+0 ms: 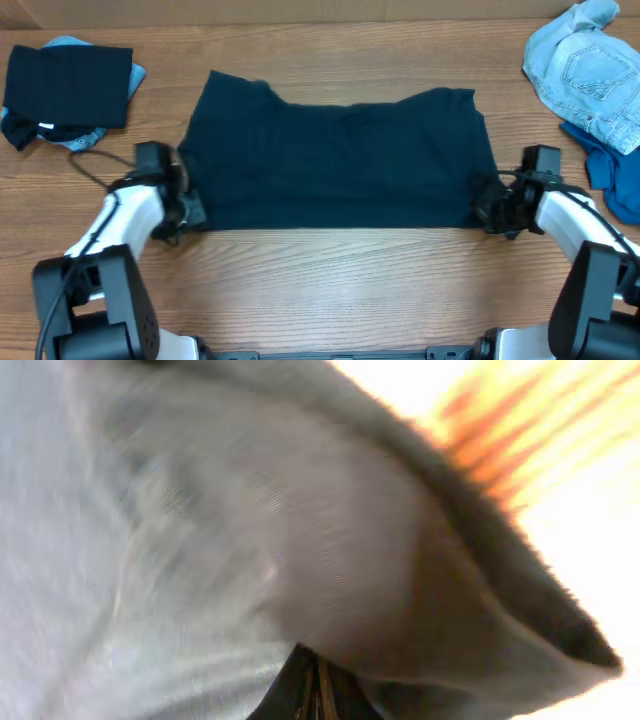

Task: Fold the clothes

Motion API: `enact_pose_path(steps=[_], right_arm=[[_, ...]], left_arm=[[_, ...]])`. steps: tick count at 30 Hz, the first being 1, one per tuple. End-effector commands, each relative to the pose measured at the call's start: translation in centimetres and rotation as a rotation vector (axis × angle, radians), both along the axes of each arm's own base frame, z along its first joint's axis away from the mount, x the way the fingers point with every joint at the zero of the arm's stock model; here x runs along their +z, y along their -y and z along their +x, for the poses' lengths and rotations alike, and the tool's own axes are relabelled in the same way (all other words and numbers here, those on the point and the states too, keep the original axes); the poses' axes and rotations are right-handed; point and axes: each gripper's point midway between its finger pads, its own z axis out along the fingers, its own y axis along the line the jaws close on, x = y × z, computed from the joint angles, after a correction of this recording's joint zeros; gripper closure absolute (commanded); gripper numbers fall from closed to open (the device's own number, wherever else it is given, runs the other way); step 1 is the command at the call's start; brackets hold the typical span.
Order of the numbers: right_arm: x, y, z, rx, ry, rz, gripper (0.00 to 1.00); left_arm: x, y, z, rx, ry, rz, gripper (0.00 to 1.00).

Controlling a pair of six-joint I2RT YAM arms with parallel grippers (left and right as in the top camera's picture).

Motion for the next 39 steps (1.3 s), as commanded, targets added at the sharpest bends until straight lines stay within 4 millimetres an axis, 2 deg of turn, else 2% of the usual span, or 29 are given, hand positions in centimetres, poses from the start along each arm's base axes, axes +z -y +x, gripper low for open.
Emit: enact_pose_path(steps=[1, 4, 8, 10, 12, 16, 23, 32, 35, 39], right_arm=[[-1.2, 4.3, -2.0, -0.094, -0.076, -0.127, 0.95], [-1.0, 3.1, -1.1, 0.002, -0.028, -0.086, 0.82], [-0.9, 2.7, -0.9, 0.014, -0.022, -0.084, 0.8], [-0.7, 2.5, -0.6, 0.022, -0.007, -0.071, 0.65], [-0.3, 1.9, 0.1, 0.057, 0.026, -0.041, 0.58], [1.2, 0.4, 1.5, 0.123, 0.109, 0.038, 0.55], [3.8, -1.4, 2.6, 0.192, 0.212, 0.102, 0.55], [7.2, -3.9, 4.0, 0.337, 0.343, 0.032, 0.55], [7.3, -5.6, 4.1, 0.389, 0.349, 0.036, 0.55], [7.3, -7.7, 4.1, 0.452, 0.351, 0.042, 0.55]], left_arm=[[-1.7, -2.4, -2.4, 0.105, -0.079, -0.018, 0.57], [-1.7, -2.4, -2.2, 0.104, -0.069, -0.02, 0.57], [-1.7, -2.1, -1.9, 0.099, -0.058, -0.036, 0.57], [-1.4, -1.7, -1.8, 0.093, -0.051, -0.053, 0.57], [-0.8, -1.4, -1.6, 0.09, -0.036, -0.07, 0.57], [0.8, -0.9, -0.9, 0.083, 0.016, -0.099, 0.57], [4.6, 0.9, -0.2, 0.036, 0.13, -0.166, 0.55], [11.3, 3.8, 1.8, -0.161, 0.394, -0.148, 0.41], [11.5, 4.5, 2.1, -0.207, 0.405, -0.112, 0.42], [10.2, 6.0, 2.5, -0.288, 0.363, -0.075, 0.42]])
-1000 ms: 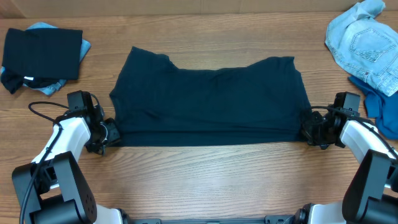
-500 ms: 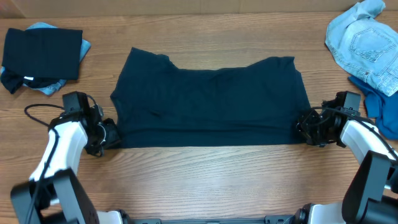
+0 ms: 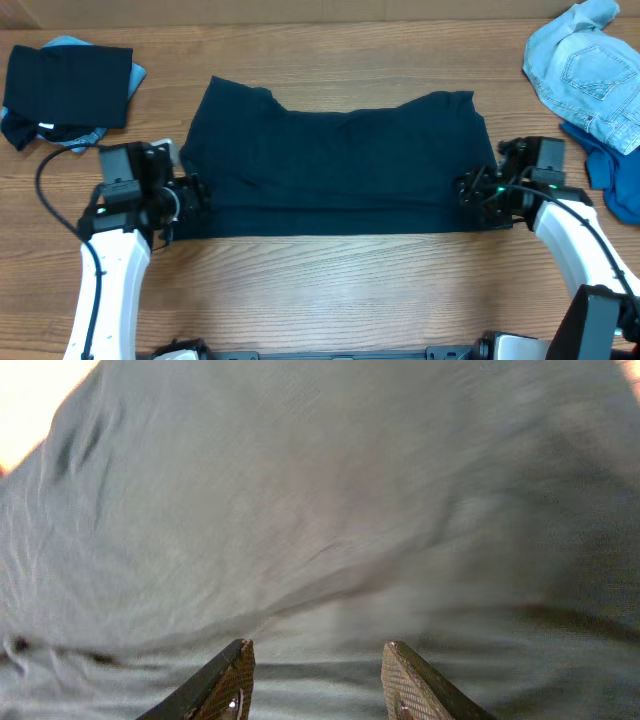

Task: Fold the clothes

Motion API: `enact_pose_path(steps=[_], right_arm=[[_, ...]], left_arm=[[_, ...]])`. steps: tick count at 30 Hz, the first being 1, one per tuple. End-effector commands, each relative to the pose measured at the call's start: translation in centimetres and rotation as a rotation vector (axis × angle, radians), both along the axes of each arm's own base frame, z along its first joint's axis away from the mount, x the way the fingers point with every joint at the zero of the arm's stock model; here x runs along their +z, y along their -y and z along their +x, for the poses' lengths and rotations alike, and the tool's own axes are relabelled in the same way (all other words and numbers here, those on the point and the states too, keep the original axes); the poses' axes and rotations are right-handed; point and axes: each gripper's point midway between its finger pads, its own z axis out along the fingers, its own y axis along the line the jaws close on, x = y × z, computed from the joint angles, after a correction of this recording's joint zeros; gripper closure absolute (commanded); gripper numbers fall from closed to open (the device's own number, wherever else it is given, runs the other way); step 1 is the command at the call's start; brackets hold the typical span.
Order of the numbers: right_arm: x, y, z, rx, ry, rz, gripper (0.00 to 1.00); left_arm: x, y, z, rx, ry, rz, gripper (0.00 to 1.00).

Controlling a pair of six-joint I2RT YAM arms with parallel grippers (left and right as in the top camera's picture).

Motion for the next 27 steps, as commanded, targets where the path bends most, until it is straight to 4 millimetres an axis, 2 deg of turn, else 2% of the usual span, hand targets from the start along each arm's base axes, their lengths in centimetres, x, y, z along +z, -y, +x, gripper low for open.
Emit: enact_pose_path(steps=[1, 4, 6, 9, 13, 22, 27], right_arm=[[1.3, -1.9, 0.8, 0.069, 0.053, -0.01, 0.55], [1.2, -2.1, 0.7, 0.075, 0.048, -0.015, 0.56], [1.1, -2.1, 0.5, 0.073, 0.036, -0.012, 0.56], [0.9, -2.1, 0.1, 0.074, 0.015, -0.01, 0.56], [0.8, -2.1, -0.1, 0.074, 0.007, -0.009, 0.56], [0.8, -2.1, -0.1, 0.074, 0.007, -0.008, 0.56], [0.7, -2.2, -0.4, 0.074, -0.005, -0.007, 0.56]], left_arm=[[-1.4, 1.5, 0.7, -0.104, -0.016, 0.075, 0.42], [-2.2, 3.5, 2.3, -0.169, 0.013, 0.094, 0.4], [-2.8, 4.0, 3.0, -0.184, 0.02, 0.114, 0.41], [-4.9, 4.7, 3.9, -0.204, -0.004, 0.119, 0.44], [-7.1, 4.6, 4.3, -0.204, -0.044, 0.124, 0.47], [-9.8, 4.4, 5.0, -0.2, -0.078, 0.133, 0.48], [-10.1, 3.4, 7.6, -0.11, -0.015, 0.17, 0.52]])
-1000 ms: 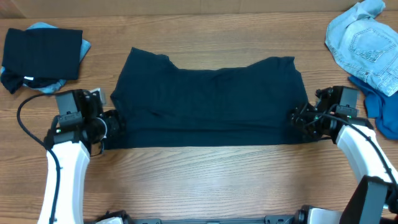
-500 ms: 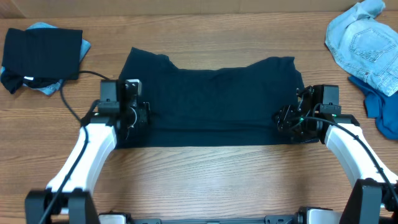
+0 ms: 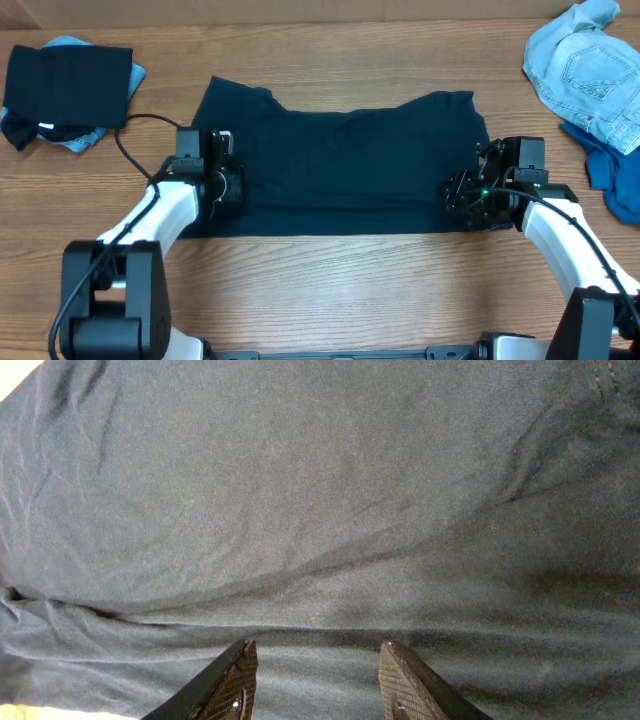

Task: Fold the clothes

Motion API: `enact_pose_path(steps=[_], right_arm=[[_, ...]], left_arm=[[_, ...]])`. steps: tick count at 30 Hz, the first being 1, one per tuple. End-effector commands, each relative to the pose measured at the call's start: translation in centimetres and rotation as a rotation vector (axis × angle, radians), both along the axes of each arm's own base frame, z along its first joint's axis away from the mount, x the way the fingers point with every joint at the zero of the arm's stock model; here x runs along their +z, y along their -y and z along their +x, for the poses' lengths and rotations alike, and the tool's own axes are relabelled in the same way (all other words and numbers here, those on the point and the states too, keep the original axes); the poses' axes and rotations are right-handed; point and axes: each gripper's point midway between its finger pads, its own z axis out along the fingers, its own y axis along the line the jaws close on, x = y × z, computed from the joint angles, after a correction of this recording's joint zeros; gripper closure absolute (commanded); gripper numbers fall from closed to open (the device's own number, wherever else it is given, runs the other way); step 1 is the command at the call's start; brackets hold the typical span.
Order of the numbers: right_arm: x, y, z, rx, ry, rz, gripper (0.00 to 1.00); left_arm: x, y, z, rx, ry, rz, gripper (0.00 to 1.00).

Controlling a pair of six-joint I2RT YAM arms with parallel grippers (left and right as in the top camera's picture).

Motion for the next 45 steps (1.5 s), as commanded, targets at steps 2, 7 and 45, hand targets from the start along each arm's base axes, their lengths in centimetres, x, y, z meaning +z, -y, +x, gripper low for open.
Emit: enact_pose_path(steps=[2, 7, 45], right_arm=[[0.9, 0.0, 0.4, 0.004, 0.023, -0.005, 0.56], [0.8, 0.0, 0.1, 0.004, 0.007, -0.005, 0.55], [6.4, 5.6, 17.7, -0.013, 0.311, -0.088, 0.11]], left_arm=[[0.1, -1.1, 2.4, 0.063, 0.045, 0.05, 0.52], [1.9, -2.3, 4.6, 0.108, 0.09, 0.111, 0.51], [18.9, 2.0, 11.5, 0.007, 0.265, -0.115, 0.06]])
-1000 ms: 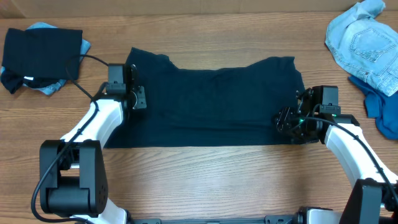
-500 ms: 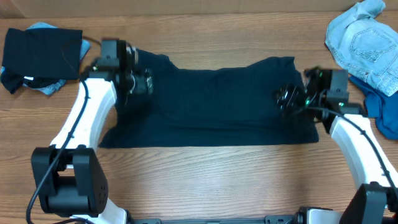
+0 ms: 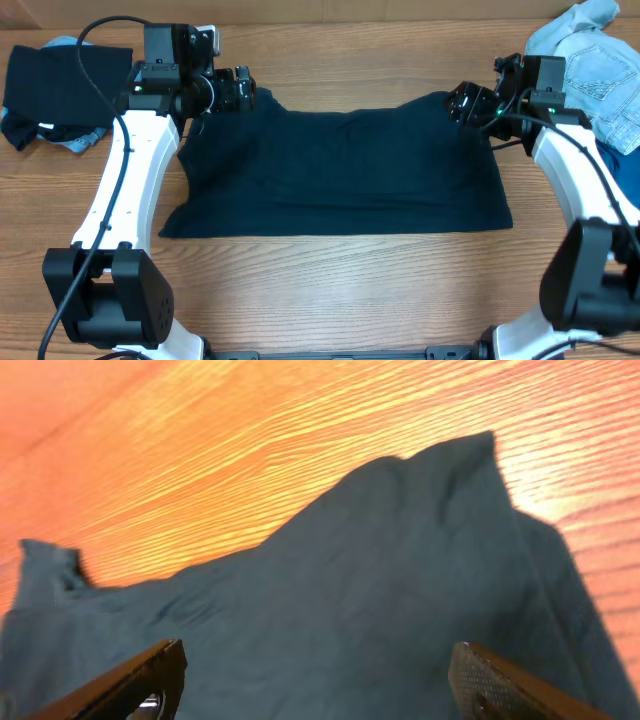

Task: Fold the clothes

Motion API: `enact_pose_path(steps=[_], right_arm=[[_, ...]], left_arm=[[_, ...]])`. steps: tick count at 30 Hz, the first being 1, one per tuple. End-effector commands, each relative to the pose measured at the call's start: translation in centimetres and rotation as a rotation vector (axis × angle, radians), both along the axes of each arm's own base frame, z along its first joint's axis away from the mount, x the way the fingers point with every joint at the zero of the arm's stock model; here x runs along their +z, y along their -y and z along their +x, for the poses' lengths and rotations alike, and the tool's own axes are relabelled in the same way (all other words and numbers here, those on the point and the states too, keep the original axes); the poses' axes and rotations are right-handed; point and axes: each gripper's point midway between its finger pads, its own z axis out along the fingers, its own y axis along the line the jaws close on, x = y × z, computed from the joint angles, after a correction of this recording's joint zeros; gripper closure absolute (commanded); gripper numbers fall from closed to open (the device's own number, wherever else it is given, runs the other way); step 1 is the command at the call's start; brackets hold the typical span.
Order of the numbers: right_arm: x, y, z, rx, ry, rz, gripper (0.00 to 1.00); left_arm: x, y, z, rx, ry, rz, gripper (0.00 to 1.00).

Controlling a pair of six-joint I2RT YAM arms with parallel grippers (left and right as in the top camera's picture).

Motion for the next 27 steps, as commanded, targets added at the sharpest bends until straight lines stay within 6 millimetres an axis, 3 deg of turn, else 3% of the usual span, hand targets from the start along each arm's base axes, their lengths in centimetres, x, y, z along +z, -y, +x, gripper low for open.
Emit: enact_pose_path(steps=[1, 5, 8, 19, 27], right_arm=[[-0.2, 3.2, 2.9, -0.03, 0.061, -0.014, 0.11], [-1.0, 4.9, 4.0, -0.037, 0.094, 0.038, 0.11], [-1.8, 5.3, 4.6, -0.04, 0.103, 0.041, 0.11], [-4.9, 5.9, 6.5, -0.05, 0.13, 0.025, 0.12], [-7.3, 5.3, 6.6, -0.04, 0.099, 0.029, 0.17]], left_arm=[[1.3, -0.7, 1.1, 0.036, 0.053, 0.033, 0.06], [1.5, -0.9, 1.8, 0.045, 0.079, 0.037, 0.07], [0.6, -0.8, 2.3, 0.059, 0.065, 0.024, 0.08], [-5.5, -0.2, 4.6, 0.096, -0.022, -0.042, 0.11], [-5.5, -0.1, 5.5, 0.093, 0.009, -0.047, 0.11]])
